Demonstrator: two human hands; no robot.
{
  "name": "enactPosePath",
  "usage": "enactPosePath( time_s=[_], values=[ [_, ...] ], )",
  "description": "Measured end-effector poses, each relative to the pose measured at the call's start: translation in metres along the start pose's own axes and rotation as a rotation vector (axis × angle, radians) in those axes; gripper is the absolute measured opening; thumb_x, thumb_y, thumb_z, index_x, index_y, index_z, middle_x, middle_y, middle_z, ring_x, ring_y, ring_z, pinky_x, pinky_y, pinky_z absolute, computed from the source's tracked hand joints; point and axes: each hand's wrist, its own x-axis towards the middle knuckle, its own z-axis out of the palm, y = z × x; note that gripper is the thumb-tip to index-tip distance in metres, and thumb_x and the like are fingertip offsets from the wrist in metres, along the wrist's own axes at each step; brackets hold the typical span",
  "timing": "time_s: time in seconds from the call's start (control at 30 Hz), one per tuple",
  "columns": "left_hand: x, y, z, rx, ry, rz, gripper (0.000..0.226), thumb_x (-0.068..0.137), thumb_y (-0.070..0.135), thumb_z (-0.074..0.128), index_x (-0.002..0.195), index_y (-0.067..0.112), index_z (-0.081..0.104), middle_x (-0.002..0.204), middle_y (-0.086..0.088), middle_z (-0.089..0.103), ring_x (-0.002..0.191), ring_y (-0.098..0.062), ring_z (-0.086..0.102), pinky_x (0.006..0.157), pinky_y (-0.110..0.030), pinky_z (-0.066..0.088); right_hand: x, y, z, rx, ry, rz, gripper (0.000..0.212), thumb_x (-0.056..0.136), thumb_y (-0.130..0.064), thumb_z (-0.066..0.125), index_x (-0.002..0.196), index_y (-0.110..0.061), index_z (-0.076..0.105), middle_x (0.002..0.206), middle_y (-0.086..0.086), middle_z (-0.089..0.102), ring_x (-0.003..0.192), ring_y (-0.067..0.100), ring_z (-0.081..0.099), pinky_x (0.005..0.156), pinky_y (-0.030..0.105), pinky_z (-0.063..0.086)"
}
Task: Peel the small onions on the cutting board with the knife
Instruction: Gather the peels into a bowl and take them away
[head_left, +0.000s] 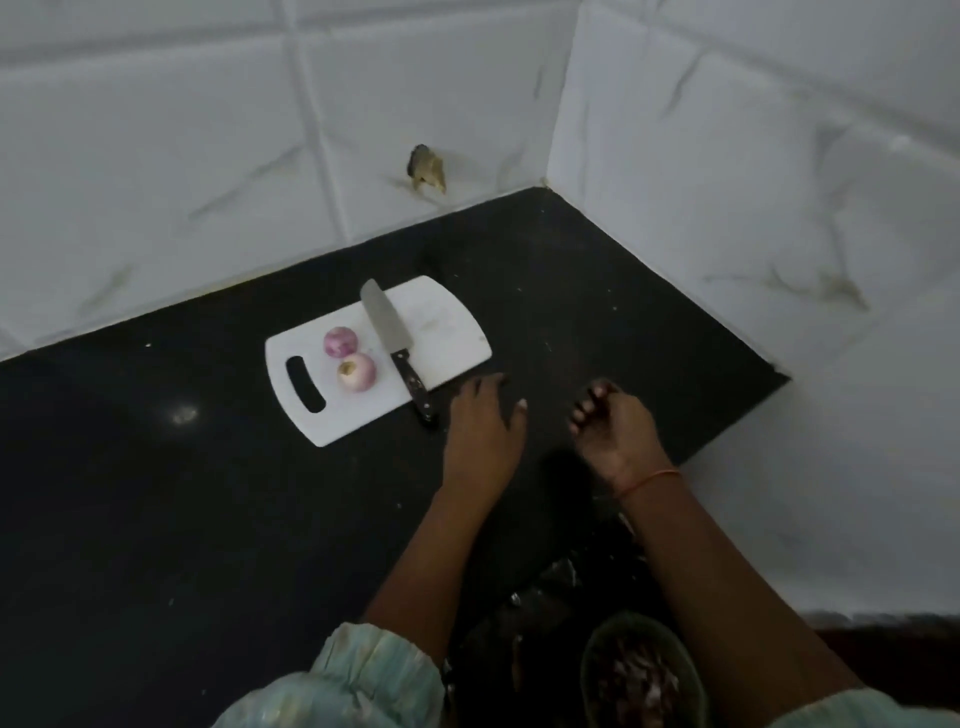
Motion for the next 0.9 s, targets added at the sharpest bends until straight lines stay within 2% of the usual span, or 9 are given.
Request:
enactPosePath(
  time_s=[0.07,0.2,0.37,0.47,0.53,0.63,0.77,0.83,0.9],
  values=[
    [-0.011,0.023,0.024,-0.283,-0.096,-0.036,0.031,0.100,0.020,0.056,0.129,0.010,0.062,0.130,-0.009,0.062,0.121,-0.021,0.056,0.105,-0.027,0.040,-0.014,-0.005,-0.027,0.019,0.028,-0.015,0.035,0.088,-0.003,0.027,0.057,-0.017,0.037,0.050,0.003,0.032,0.048,0.017,0.027,0.050,0.028,0.022],
    [-0.046,0.064,0.081,-0.817,-0.452,-0.411,0.029,0.104,0.025,0.048,0.115,0.013,0.072,0.114,-0.007,0.072,0.111,-0.022,0.066,0.103,-0.038,0.050,-0.037,-0.010,-0.090,0.095,0.095,-0.001,0.023,0.076,-0.025,0.039,0.059,-0.014,0.048,0.062,0.007,0.047,0.059,0.023,0.046,0.062,0.032,0.037],
    [-0.089,0.085,0.146,-1.191,-0.614,-0.757,0.030,0.103,0.010,0.040,0.105,0.001,0.069,0.093,-0.010,0.073,0.091,-0.021,0.067,0.086,-0.029,0.054,-0.056,-0.007,-0.171,0.326,0.172,0.008,0.055,0.093,-0.022,0.027,0.057,-0.004,0.064,0.061,0.012,0.062,0.066,0.025,0.059,0.078,0.036,0.047],
    [-0.108,0.084,0.189,-1.219,-0.646,-0.888,0.033,0.104,0.014,0.035,0.095,0.003,0.065,0.083,-0.009,0.069,0.072,-0.016,0.065,0.064,-0.022,0.054,-0.063,0.002,-0.216,0.307,0.293,0.028,0.046,0.094,-0.016,0.028,0.079,0.006,0.066,0.077,0.019,0.064,0.078,0.032,0.062,0.099,0.042,0.047],
    [-0.126,0.080,0.223,-1.186,-0.640,-0.966,0.032,0.105,0.015,0.036,0.093,0.004,0.063,0.083,-0.010,0.066,0.074,-0.017,0.063,0.066,-0.023,0.052,-0.069,0.010,-0.252,0.267,0.406,0.057,0.041,0.095,-0.016,0.030,0.095,0.008,0.063,0.090,0.023,0.065,0.088,0.034,0.062,0.093,0.041,0.052],
    [-0.160,0.068,0.277,-1.147,-0.656,-1.068,0.027,0.105,0.016,0.040,0.095,0.006,0.063,0.092,-0.011,0.063,0.083,-0.020,0.060,0.071,-0.027,0.050,-0.073,0.031,-0.306,0.237,0.524,0.089,0.037,0.098,-0.017,0.031,0.101,0.005,0.061,0.096,0.021,0.064,0.088,0.032,0.062,0.079,0.035,0.054],
    [-0.199,0.048,0.337,-1.050,-0.718,-1.153,0.033,0.104,0.025,0.041,0.089,0.006,0.062,0.089,-0.013,0.062,0.078,-0.021,0.060,0.070,-0.028,0.050,-0.075,0.057,-0.355,0.192,0.587,0.120,0.040,0.102,-0.020,0.029,0.077,-0.006,0.056,0.067,0.013,0.065,0.066,0.022,0.060,0.059,0.027,0.049],
    [-0.210,0.042,0.350,-1.026,-0.794,-1.199,0.043,0.104,0.028,0.038,0.081,0.002,0.064,0.073,-0.013,0.066,0.065,-0.020,0.064,0.059,-0.025,0.052,-0.074,0.070,-0.372,0.209,0.575,0.113,0.040,0.101,-0.021,0.028,0.072,-0.010,0.053,0.051,0.006,0.061,0.051,0.016,0.060,0.049,0.021,0.047],
    [-0.219,0.033,0.363,-0.994,-0.847,-1.262,0.053,0.104,0.030,0.040,0.068,0.003,0.067,0.060,-0.011,0.066,0.058,-0.020,0.064,0.055,-0.023,0.052,-0.071,0.086,-0.393,0.213,0.587,0.126,0.043,0.100,-0.026,0.028,0.078,-0.009,0.061,0.057,0.007,0.067,0.057,0.018,0.064,0.051,0.021,0.049]
  ],
)
